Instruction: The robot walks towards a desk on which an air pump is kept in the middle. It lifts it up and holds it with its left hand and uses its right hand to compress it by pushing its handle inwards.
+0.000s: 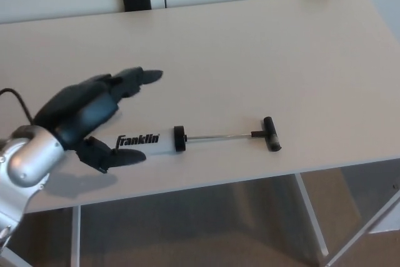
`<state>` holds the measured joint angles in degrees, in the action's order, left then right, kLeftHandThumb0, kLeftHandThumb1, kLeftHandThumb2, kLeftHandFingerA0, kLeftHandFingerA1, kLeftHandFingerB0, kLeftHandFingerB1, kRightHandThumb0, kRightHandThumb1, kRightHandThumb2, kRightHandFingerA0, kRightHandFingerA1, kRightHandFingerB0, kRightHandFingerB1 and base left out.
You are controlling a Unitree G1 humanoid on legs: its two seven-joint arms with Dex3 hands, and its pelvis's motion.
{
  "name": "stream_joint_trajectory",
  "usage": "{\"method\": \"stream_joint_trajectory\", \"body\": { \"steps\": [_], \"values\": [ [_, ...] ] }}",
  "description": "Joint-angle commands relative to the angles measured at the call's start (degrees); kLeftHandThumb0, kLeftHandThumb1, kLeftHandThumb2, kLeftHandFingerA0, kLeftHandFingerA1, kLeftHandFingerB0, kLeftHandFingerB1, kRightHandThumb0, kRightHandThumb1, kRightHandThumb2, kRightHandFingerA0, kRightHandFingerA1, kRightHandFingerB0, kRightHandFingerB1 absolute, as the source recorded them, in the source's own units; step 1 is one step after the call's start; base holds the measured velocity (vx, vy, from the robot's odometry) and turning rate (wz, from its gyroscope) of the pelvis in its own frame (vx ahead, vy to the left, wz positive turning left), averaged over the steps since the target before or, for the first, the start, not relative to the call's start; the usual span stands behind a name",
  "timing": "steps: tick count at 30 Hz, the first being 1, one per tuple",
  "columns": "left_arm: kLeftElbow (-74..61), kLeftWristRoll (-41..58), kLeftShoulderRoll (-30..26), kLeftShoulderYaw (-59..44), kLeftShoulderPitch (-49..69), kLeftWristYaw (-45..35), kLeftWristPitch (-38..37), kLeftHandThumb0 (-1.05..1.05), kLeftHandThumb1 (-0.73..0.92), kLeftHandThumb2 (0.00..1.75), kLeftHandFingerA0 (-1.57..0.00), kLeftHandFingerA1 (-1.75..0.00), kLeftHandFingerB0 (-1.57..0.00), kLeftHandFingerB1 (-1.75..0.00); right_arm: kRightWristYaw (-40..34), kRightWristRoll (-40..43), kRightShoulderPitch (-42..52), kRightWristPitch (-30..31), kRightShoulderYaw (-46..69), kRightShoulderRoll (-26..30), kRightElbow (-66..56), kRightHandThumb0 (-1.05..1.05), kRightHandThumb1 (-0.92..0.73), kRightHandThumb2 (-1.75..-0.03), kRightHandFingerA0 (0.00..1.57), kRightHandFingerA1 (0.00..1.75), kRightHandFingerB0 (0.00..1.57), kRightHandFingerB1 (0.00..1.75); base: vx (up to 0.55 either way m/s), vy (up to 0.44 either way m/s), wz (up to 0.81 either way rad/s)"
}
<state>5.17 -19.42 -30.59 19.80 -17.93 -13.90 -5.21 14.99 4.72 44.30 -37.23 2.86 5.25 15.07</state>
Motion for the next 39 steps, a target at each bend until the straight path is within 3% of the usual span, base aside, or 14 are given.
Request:
{"method": "stream_joint_trajectory", "body": {
  "steps": [1, 10, 11, 13, 14, 23, 27, 29, 30, 33, 34, 35, 36, 39],
  "values": [
    [16.0, -39.6, 1.19, 21.96, -13.16, 0.34, 13.79, -0.7, 0.44, 0.81, -0.09, -0.27, -0.05, -0.24, 1.58, 3.18, 5.83, 1.3, -0.18, 0.52, -5.23, -0.3, -0.75, -0.62, 0.64, 0.46, 0.44, 0.39, 0.0, 0.0, 0.0],
    [19.35, -39.87, 3.89, 26.2, -14.89, 2.32, 15.88, -0.7, 0.45, 0.82, -0.12, -0.34, 0.0, -0.27, 1.72, 3.21, 6.14, 1.19, 0.08, 0.9, -5.63, -0.32, -0.75, -0.62, 0.64, 0.46, 0.44, 0.39, 0.0, 0.0, 0.0],
    [20.14, -39.84, 4.65, 26.83, -14.71, 3.53, 16.09, -0.36, 0.3, 0.91, 0.0, -0.47, -0.01, -0.49, 1.8, 3.33, 6.11, 1.04, 0.23, 0.96, -5.32, -0.31, -0.74, -0.61, 0.64, 0.46, 0.45, 0.39, 0.0, 0.0, 0.0],
    [20.77, -39.87, 5.2, 27.35, -14.62, 4.41, 16.27, -0.36, 0.3, 0.91, 0.0, -0.47, -0.01, -0.49, 1.84, 3.41, 6.1, 0.95, 0.35, 1.0, -5.09, -0.31, -0.74, -0.61, 0.64, 0.46, 0.45, 0.39, 0.0, 0.0, 0.0],
    [21.61, -39.68, 6.11, 27.91, -14.36, 5.61, 16.52, -0.72, 0.47, 0.81, -0.19, -0.41, -0.04, -0.31, 1.88, 3.38, 6.15, 0.58, 0.36, 0.98, -4.96, -0.32, -0.73, -0.61, 0.64, 0.47, 0.45, 0.4, 0.0, 0.0, 0.0],
    [25.25, -38.63, 9.08, 30.91, -14.01, 8.22, 17.51, -0.73, 0.5, 0.8, -0.29, -0.43, -0.09, -0.39, 1.26, 2.8, 7.4, 2.77, 0.27, 0.84, -6.68, -0.32, -0.74, -0.61, 0.63, 0.44, 0.45, 0.38, 0.0, 0.0, 0.0],
    [27.34, -38.03, 10.26, 31.68, -14.49, 7.95, 18.28, -0.74, 0.5, 0.8, -0.31, -0.44, -0.11, -0.39, 2.24, 4.02, 6.49, 0.35, 0.4, 0.55, -4.67, -0.29, -0.74, -0.62, 0.63, 0.47, 0.44, 0.39, 0.0, 0.0, 0.0],
    [28.16, -38.32, 10.44, 32.3, -14.69, 8.52, 18.5, -0.71, 0.53, 0.82, -0.43, -0.48, -0.14, -0.41, 2.05, 3.98, 7.25, 1.06, 0.22, 0.47, -6.19, -0.29, -0.75, -0.62, 0.64, 0.46, 0.44, 0.39, 0.0, 0.0, 0.0],
    [29.03, -37.94, 10.68, 32.39, -14.76, 9.32, 17.96, -0.34, 0.59, 0.58, -0.88, -0.74, -0.4, -0.33, 1.86, 3.73, 7.59, 1.55, 0.18, 0.49, -6.9, -0.32, -0.74, -0.61, 0.62, 0.46, 0.44, 0.39, 0.0, 0.0, 0.0],
    [30.23, -37.41, 11.07, 32.48, -14.9, 10.39, 17.32, -0.34, 0.59, 0.58, -0.88, -0.74, -0.4, -0.33, 1.67, 3.43, 7.89, 2.08, 0.16, 0.52, -7.55, -0.32, -0.74, -0.61, 0.62, 0.46, 0.44, 0.39, 0.0, 0.0, 0.0],
    [30.99, -37.38, 11.37, 32.59, -14.99, 11.08, 17.24, -0.29, 0.59, 0.58, -0.88, -0.79, -0.73, -0.48, 1.74, 3.56, 8.19, 2.35, 0.09, 0.54, -8.29, -0.31, -0.74, -0.62, 0.63, 0.45, 0.44, 0.39, 0.0, 0.0, 0.0],
    [31.53, -37.47, 11.6, 32.7, -15.07, 11.54, 17.29, -0.29, 0.59, 0.58, -0.88, -0.79, -0.73, -0.48, 1.83, 3.71, 8.42, 2.54, 0.04, 0.54, -8.83, -0.31, -0.74, -0.62, 0.63, 0.45, 0.44, 0.39, 0.0, 0.0, 0.0],
    [31.57, -36.96, 11.88, 32.18, -14.86, 12.19, 17.33, -0.32, 0.67, 0.61, -0.83, -1.31, -0.76, -0.76, 2.15, 4.02, 8.44, 2.39, 0.06, 0.67, -9.16, -0.33, -0.74, -0.61, 0.63, 0.44, 0.44, 0.38, 0.0, 0.0, 0.0],
    [31.89, -36.34, 12.49, 31.3, -14.41, 13.7, 17.56, -0.33, 0.73, 0.63, -0.79, -1.37, -0.72, -0.79, 2.89, 4.66, 8.47, 1.82, 0.19, 0.98, -9.42, -0.33, -0.74, -0.61, 0.63, 0.44, 0.45, 0.38, 0.0, 0.0, 0.0]
  ]
}}
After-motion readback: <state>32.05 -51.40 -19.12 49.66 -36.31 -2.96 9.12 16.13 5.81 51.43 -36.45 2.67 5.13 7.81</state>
